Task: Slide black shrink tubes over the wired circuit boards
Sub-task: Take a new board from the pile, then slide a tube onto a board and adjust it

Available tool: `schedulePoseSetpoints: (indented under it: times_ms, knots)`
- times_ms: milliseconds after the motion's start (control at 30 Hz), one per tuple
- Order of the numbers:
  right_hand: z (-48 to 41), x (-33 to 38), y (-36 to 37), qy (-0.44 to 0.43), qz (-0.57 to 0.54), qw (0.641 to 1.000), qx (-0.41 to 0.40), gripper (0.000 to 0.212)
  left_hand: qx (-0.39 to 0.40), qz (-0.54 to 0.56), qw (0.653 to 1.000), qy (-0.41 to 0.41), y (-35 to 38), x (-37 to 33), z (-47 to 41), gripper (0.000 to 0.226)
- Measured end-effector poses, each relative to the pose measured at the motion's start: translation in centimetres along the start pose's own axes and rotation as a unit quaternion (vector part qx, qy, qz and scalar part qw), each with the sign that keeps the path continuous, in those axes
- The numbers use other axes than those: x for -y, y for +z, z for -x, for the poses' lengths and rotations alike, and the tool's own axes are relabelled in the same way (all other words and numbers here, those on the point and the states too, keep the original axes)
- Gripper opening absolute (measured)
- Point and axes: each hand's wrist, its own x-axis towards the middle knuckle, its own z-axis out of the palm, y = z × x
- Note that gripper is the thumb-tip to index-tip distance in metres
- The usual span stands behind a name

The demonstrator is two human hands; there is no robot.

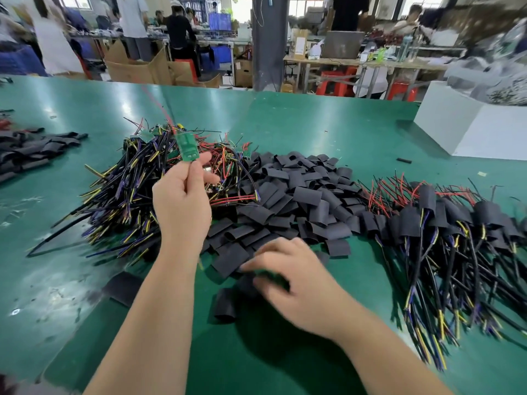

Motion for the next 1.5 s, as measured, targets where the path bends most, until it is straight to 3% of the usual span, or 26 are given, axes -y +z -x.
schedulePoseSetpoints:
  times_ms: [67,200,300,433,567,700,833,1000,1233,1500]
  knots:
    - [0.1,1.0,1.2,-0.021,0.011,0.996,0.084,0.041,-0.005,-0.142,0.986,0.082,-0.3,0.5,0.1,0.029]
    - [0.5,1.8,2.5,-0.053,-0.017,0.987,0.148,0.040,0.042,-0.222,0.970,0.091,0.0,0.9,1.0,0.022]
    - [0.2,1.3,2.4,-0.029,0.059,0.992,0.105,0.030,0.054,-0.247,0.962,0.106,0.2,1.0,1.4,0.021]
    - [0.1,-0.2,1.1,0.031,0.144,0.989,0.030,0.036,0.064,-0.257,0.958,0.107,0.4,1.4,1.7,0.022]
    - [0.1,0.5,1.3,0.007,0.190,0.982,0.011,0.034,0.070,-0.275,0.950,0.127,0.5,1.9,1.7,0.021]
    - [-1.8,1.5,2.2,-0.041,0.285,0.956,0.051,0.054,0.082,-0.286,0.945,0.138,0.6,2.3,1.9,0.023]
    - [-3.9,1.7,2.0,-0.077,0.317,0.939,0.108,0.039,0.087,-0.285,0.944,0.140,0.5,2.5,1.9,0.026]
    - [-5.1,2.1,1.2,-0.101,0.324,0.930,0.139,0.028,0.076,-0.285,0.947,0.126,0.3,2.7,1.8,0.026]
    - [-4.8,0.6,1.2,-0.078,0.200,0.957,0.197,0.048,0.087,-0.295,0.943,0.127,0.2,2.8,1.9,0.026]
    - [-4.3,0.2,1.0,-0.075,0.222,0.964,0.125,0.046,0.069,-0.302,0.942,0.130,0.2,3.1,1.9,0.017]
